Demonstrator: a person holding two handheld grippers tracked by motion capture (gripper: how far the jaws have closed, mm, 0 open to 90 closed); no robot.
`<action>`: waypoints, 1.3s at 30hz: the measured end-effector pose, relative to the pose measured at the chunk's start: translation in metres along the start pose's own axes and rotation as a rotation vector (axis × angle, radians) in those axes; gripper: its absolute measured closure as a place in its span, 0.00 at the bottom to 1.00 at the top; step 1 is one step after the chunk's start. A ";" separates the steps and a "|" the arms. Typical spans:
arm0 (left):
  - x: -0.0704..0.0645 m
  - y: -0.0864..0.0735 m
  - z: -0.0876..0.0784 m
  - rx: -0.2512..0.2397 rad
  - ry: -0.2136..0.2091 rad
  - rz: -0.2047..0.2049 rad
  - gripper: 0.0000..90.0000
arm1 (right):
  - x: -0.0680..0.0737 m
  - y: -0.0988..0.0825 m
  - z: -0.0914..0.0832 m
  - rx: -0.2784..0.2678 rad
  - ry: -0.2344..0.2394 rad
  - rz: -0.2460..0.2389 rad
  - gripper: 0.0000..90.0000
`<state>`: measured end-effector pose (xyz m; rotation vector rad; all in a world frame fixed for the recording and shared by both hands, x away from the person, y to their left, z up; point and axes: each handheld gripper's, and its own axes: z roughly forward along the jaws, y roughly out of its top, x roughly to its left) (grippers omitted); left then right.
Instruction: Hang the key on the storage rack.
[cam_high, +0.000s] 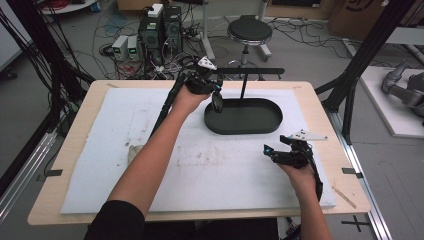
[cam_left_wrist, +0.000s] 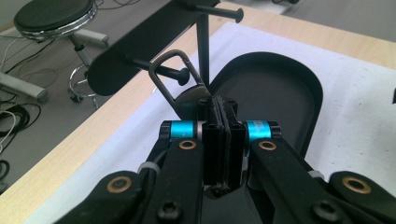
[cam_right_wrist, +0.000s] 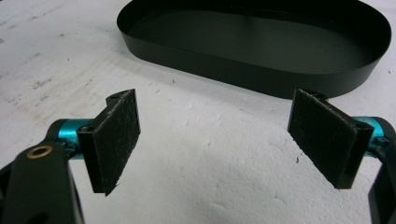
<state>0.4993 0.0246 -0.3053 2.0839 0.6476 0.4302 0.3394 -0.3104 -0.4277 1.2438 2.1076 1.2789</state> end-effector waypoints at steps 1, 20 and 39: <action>0.001 0.000 0.001 0.004 0.005 0.001 0.98 | 0.000 0.000 0.000 -0.002 -0.003 -0.002 0.19; 0.005 -0.028 -0.009 0.036 0.001 -0.058 0.75 | -0.001 -0.001 -0.003 0.000 -0.009 0.003 0.19; -0.001 -0.102 -0.088 -0.021 0.023 -0.135 0.42 | -0.002 -0.003 0.000 0.012 -0.020 0.007 0.19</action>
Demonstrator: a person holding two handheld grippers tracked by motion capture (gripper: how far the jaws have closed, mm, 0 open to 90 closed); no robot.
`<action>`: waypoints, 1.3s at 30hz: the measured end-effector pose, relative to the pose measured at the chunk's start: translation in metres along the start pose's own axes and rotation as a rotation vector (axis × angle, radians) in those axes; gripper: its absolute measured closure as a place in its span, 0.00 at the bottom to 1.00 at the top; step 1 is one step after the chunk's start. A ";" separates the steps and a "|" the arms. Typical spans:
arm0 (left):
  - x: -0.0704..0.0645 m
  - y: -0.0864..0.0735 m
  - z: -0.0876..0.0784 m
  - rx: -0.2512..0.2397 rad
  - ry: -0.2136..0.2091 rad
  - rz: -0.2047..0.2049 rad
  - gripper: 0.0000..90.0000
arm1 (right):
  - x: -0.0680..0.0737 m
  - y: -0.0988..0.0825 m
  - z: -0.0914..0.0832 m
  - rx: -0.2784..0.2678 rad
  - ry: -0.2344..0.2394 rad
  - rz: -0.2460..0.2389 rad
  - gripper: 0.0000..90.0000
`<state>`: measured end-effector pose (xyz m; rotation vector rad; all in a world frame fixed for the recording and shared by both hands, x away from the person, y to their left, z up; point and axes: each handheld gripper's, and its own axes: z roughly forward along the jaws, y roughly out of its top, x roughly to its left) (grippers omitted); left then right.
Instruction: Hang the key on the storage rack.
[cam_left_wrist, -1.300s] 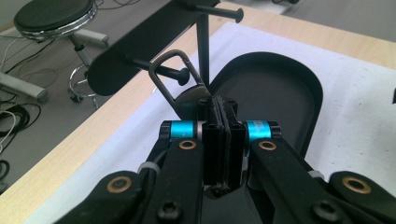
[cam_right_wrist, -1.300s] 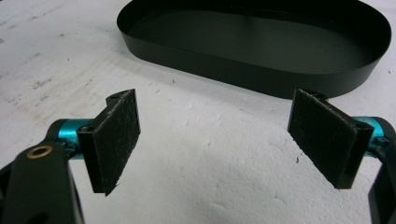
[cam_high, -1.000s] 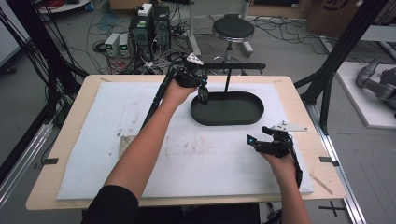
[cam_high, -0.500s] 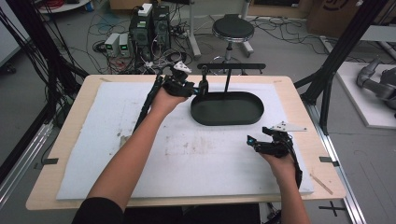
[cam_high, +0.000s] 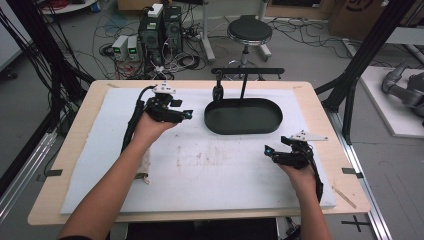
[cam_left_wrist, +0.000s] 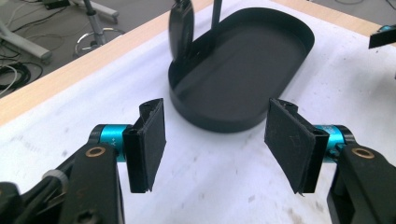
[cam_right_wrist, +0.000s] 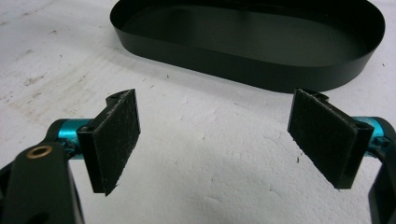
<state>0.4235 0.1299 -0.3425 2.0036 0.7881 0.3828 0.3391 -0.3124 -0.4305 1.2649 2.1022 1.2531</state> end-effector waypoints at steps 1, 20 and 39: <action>0.002 -0.008 -0.009 -0.006 -0.002 -0.005 0.42 | 0.000 0.000 0.000 -0.001 0.000 -0.003 0.19; -0.008 -0.088 -0.074 -0.057 0.035 -0.032 0.32 | -0.004 -0.003 0.002 0.013 -0.022 -0.012 0.19; -0.005 -0.128 -0.080 -0.095 -0.003 -0.030 0.22 | -0.006 -0.006 0.006 0.037 -0.037 -0.008 0.19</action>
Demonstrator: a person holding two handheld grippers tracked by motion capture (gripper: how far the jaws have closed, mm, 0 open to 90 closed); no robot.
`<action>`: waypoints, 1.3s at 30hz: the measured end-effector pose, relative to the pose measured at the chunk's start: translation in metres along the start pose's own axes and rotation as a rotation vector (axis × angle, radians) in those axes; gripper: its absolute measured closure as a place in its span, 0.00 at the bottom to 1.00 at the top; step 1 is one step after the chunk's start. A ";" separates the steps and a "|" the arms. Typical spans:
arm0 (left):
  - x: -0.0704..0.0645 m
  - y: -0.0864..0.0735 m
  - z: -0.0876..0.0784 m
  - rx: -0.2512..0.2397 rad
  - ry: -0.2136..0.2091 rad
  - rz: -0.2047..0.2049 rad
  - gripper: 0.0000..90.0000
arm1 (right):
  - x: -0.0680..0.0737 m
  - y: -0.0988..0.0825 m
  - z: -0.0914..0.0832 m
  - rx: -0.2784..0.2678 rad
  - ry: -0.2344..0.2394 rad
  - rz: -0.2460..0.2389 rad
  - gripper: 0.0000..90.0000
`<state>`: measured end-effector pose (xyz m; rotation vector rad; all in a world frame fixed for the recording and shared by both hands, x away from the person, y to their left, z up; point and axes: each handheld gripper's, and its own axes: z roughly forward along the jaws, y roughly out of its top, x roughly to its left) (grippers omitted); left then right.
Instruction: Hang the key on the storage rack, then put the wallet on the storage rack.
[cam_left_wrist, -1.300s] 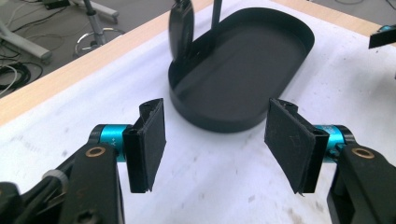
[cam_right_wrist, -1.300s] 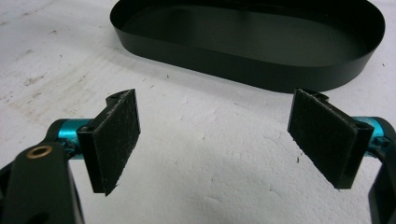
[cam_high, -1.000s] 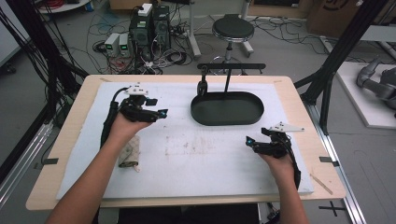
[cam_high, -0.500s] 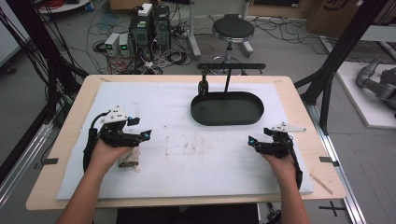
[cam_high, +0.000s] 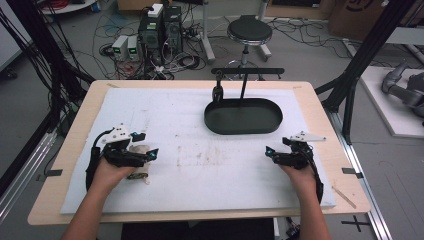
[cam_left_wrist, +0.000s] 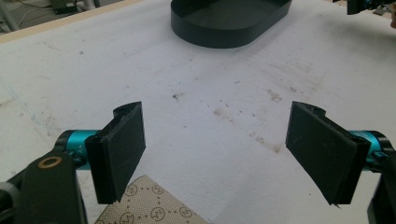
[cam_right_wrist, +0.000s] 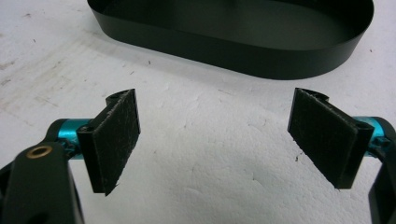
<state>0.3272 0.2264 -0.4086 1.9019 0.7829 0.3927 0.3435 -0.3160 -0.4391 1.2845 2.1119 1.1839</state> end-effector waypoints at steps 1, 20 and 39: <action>0.000 0.000 0.000 0.000 0.000 0.000 0.22 | 0.000 0.000 0.000 0.003 0.001 -0.003 0.19; 0.005 -0.001 -0.010 0.005 0.056 -0.024 0.22 | 0.000 0.000 0.003 0.010 -0.003 0.001 0.19; -0.025 -0.029 -0.012 0.173 0.366 -0.184 0.19 | 0.001 0.006 0.010 -0.002 -0.002 -0.007 0.19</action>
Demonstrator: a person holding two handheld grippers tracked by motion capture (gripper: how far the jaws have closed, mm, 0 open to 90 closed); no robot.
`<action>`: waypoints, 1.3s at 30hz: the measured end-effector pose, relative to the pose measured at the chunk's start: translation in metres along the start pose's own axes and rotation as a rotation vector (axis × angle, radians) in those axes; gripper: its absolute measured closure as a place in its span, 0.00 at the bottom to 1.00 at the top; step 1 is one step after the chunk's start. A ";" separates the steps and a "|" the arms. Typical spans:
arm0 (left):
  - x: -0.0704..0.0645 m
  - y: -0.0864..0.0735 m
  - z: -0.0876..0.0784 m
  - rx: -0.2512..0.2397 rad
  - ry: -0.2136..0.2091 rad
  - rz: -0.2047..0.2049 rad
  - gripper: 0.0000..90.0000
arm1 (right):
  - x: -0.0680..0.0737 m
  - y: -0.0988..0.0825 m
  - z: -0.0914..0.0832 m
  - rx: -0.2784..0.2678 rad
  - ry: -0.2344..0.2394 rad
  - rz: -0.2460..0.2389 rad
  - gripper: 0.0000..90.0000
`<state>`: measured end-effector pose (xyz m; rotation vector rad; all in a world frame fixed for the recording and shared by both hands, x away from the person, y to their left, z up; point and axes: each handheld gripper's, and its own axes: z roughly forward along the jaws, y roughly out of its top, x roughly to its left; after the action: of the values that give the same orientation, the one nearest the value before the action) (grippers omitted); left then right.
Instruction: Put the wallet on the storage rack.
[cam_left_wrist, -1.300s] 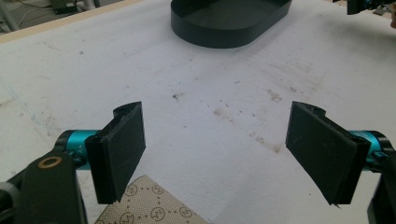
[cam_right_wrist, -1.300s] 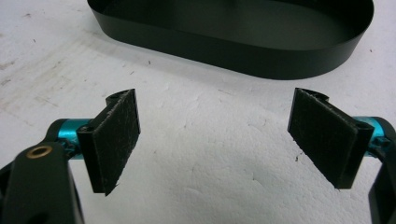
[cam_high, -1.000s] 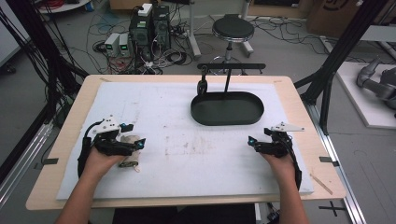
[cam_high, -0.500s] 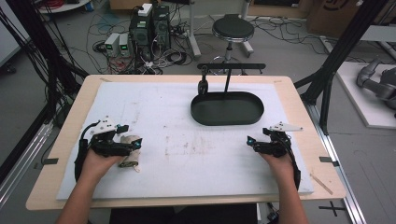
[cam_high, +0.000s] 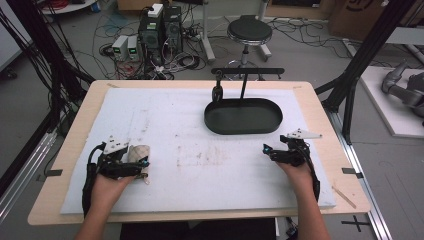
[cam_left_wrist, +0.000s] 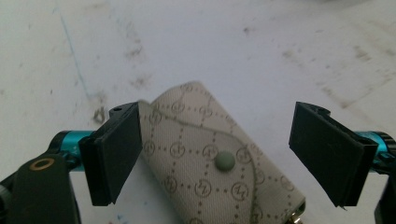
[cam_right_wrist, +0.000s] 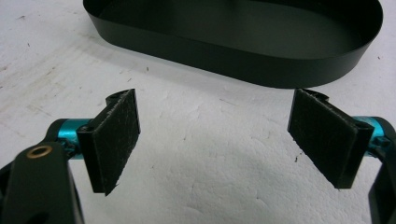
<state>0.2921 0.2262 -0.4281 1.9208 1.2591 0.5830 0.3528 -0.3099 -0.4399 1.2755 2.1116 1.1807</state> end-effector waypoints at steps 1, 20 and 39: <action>-0.001 -0.003 0.004 0.041 0.052 -0.033 0.19 | 0.000 0.000 0.001 0.004 -0.001 -0.007 0.19; -0.013 -0.015 0.024 0.088 0.071 -0.036 0.14 | 0.001 0.000 0.004 0.022 -0.010 -0.011 0.19; -0.005 -0.009 0.017 0.078 -0.043 0.001 0.39 | 0.001 0.000 0.001 0.016 -0.014 -0.005 0.19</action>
<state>0.2972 0.2180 -0.4458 1.9881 1.2705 0.4973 0.3527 -0.3088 -0.4407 1.2814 2.1170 1.1511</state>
